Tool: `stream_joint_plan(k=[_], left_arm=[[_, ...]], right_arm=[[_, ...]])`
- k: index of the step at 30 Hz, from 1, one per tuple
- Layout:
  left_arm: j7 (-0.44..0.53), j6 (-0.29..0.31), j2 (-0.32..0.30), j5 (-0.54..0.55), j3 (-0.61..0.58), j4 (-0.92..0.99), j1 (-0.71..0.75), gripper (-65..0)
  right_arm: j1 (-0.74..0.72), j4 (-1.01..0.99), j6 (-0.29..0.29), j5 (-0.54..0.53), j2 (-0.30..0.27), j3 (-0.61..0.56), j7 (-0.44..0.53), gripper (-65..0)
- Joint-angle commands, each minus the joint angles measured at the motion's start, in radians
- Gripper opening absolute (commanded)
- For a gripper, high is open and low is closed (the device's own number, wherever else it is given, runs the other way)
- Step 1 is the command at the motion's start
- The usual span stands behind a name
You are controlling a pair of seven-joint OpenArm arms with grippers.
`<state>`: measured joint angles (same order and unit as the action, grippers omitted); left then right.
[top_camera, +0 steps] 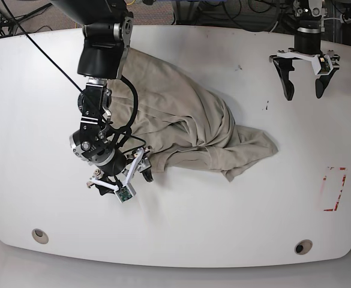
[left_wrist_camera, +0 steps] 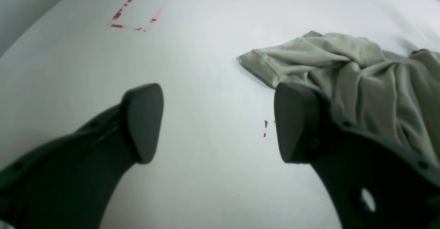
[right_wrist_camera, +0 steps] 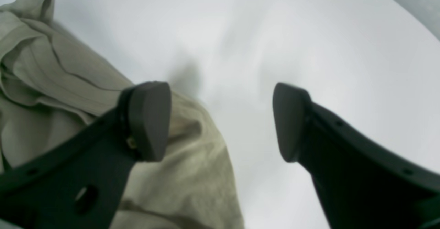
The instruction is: Fold the T-shirt properly
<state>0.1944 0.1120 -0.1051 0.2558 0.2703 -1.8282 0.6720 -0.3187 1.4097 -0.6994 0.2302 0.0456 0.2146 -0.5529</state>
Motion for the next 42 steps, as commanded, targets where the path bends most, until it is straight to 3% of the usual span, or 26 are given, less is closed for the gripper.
stream_joint_plan(k=[1, 6, 20, 33, 34, 42], left_arm=[[0.023, -0.001, -0.001, 0.001, 0.002, -0.020, -0.001, -17.8], [0.013, -0.003, 0.004, 0.000, -0.001, -0.021, -0.008, -18.1], [0.005, -0.002, 0.004, 0.002, 0.000, -0.016, -0.009, -18.4], [0.014, -0.006, 0.003, 0.005, -0.006, -0.017, -0.008, -18.0], [-0.031, -0.010, -0.002, -0.011, 0.008, -0.009, -0.010, -19.0], [-0.032, -0.007, 0.000, -0.039, 0.034, -0.011, -0.013, -19.2]], right_arm=[[-0.017, -0.007, 0.001, -0.017, -0.002, 0.000, 0.039, -24.8], [-0.011, -0.044, 0.001, -0.017, -0.004, 0.002, 0.074, -30.5], [-0.016, -0.174, 0.001, -0.018, -0.048, -0.004, 0.154, -26.5], [-0.037, -0.215, 0.001, -0.023, -0.050, -0.005, 0.202, -26.1], [0.062, -0.237, 0.004, 0.004, -0.042, -0.007, 0.146, -27.1], [0.085, -0.198, 0.001, 0.004, -0.043, -0.013, 0.106, -27.1]])
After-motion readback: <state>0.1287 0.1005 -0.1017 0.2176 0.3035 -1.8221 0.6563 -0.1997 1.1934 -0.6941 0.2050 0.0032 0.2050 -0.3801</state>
